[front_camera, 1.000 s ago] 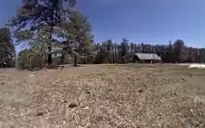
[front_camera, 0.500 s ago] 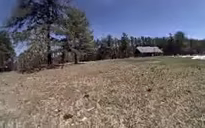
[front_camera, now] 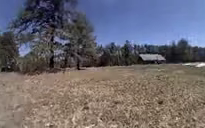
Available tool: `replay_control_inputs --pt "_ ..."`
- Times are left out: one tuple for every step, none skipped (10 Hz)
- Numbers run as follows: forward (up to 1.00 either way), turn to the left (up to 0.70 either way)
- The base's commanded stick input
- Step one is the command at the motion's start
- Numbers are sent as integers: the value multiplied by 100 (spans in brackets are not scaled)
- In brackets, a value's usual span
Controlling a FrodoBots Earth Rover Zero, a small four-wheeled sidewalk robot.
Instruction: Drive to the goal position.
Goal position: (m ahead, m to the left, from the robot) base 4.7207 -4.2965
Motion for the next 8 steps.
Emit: replay_control_inputs --pt "70 0" --pt "70 0" --pt "70 0" --pt "70 0" --pt "70 0" --pt "70 0" --pt "70 0" --pt "70 0"
